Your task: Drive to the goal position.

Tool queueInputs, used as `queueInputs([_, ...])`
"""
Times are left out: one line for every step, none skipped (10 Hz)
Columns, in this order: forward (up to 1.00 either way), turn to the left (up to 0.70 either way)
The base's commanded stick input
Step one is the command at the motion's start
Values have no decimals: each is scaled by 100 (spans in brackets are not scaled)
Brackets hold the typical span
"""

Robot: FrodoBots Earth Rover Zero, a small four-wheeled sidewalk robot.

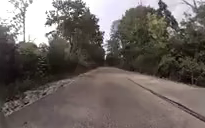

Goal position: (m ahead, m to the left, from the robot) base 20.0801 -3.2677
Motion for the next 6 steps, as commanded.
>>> queueInputs([70, 0])
queueInputs([70, 0])
queueInputs([70, 0])
queueInputs([70, 0])
queueInputs([70, 0])
queueInputs([70, 0])
